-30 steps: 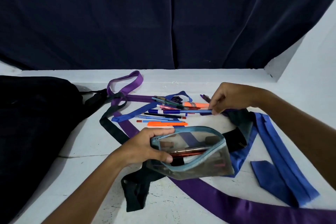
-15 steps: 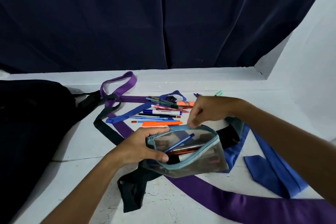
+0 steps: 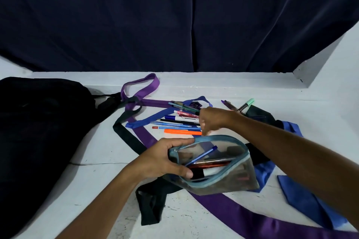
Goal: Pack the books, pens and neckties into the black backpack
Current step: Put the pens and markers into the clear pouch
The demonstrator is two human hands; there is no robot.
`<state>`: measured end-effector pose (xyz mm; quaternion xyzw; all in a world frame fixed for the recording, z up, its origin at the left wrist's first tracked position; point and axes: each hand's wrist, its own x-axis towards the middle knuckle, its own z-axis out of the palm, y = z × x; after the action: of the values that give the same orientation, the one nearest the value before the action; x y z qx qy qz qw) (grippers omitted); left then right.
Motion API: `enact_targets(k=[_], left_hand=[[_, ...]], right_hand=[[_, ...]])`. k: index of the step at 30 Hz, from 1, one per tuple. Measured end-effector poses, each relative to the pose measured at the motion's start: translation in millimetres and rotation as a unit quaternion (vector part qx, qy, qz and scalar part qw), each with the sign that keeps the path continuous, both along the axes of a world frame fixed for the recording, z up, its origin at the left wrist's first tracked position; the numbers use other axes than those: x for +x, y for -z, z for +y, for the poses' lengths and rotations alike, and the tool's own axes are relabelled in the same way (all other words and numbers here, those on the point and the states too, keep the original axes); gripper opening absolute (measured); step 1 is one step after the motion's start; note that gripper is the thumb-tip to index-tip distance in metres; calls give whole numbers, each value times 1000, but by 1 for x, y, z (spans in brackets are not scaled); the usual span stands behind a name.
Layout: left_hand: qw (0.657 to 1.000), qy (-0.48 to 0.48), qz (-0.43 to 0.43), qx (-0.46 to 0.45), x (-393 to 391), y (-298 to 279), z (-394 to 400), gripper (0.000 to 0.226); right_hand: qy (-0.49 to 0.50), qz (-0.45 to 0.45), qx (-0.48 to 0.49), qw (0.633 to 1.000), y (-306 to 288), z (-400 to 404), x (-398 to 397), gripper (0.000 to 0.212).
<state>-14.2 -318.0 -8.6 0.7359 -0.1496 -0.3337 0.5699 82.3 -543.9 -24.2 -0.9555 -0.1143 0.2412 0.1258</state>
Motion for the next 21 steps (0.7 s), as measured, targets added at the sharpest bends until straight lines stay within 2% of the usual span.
enact_targets(k=[6, 10, 14, 17, 21], left_hand=[[999, -2, -22, 25, 0, -3, 1, 79], [1000, -7, -10, 20, -1, -3, 1, 78], [1000, -6, -7, 14, 0, -2, 0, 74], [1000, -4, -3, 17, 3, -2, 0, 73], [999, 18, -6, 27, 6, -3, -1, 81]], right_hand=[[-10, -13, 50, 999, -14, -17, 0, 8], [20, -42, 129, 991, -55, -40, -14, 6], [28, -38, 162, 986, -104, -64, -35, 2], [17, 16, 143, 990, -128, -73, -54, 7], [-31, 46, 91, 994, -116, -59, -70, 5]])
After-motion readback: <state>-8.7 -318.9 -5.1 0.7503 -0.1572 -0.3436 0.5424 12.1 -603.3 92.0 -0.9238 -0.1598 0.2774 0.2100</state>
